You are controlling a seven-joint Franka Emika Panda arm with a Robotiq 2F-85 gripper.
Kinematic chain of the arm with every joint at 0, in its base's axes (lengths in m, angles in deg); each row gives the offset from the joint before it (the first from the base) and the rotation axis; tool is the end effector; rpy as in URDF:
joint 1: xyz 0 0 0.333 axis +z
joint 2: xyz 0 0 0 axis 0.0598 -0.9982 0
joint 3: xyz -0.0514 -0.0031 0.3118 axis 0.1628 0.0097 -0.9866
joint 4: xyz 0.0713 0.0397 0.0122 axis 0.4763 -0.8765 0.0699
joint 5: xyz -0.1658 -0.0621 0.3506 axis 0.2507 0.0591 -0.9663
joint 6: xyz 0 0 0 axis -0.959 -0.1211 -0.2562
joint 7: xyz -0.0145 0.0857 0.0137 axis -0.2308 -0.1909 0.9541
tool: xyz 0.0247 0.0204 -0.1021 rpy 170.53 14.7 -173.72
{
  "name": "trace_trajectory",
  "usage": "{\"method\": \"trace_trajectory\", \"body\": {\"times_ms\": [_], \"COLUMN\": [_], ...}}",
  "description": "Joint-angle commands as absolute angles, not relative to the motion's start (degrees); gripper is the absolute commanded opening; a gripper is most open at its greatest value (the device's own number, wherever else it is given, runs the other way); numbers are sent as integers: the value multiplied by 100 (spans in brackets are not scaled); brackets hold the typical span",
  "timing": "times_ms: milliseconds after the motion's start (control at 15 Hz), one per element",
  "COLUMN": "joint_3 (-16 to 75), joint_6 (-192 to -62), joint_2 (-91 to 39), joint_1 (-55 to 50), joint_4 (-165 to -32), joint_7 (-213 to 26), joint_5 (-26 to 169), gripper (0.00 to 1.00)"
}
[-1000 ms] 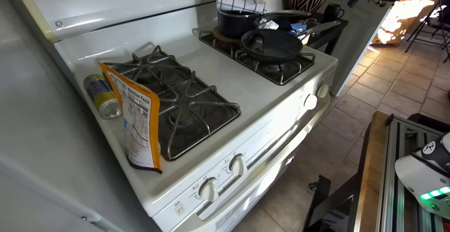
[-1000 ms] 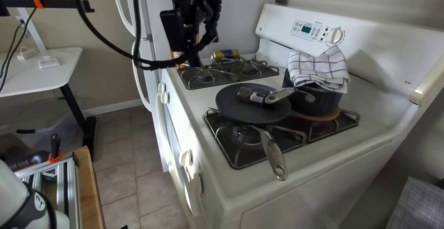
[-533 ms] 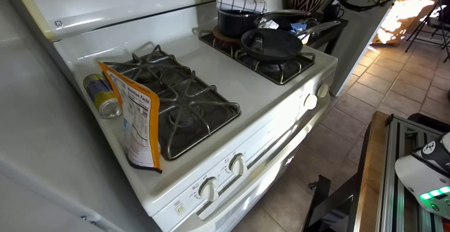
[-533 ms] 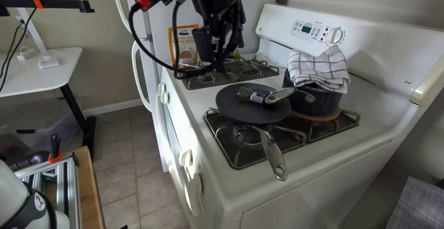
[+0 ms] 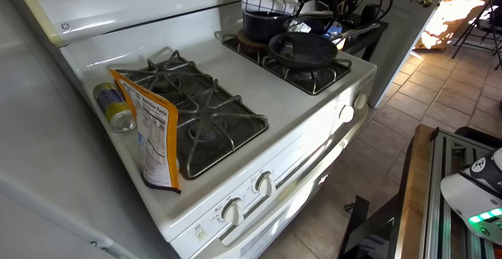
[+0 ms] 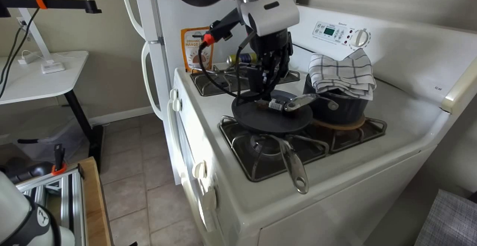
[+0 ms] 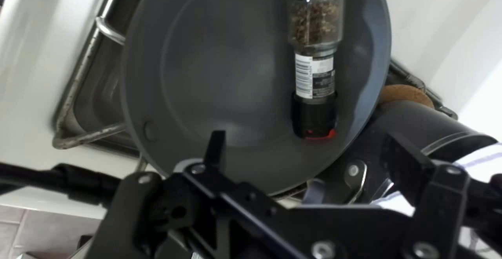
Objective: Remove the bottle from the pan
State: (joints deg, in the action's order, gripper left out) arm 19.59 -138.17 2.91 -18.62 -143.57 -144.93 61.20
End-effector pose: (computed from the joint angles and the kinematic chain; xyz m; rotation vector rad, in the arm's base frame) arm 0.4874 -0.0812 0.4343 -2.3765 1.6747 -0.4431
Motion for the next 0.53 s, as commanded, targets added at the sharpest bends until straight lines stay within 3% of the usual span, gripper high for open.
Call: {"method": "trace_trajectory", "body": {"times_ms": [0, 467], "joint_3": [2006, 2345], "joint_6": [-13640, -12621], "joint_2": [-515, -1289], "joint_1": [-1621, -993], "joint_4": [-13671, -12823], "joint_7": [-15244, -15422], "joint_5": [6743, 7116], "gripper": [100, 100]}}
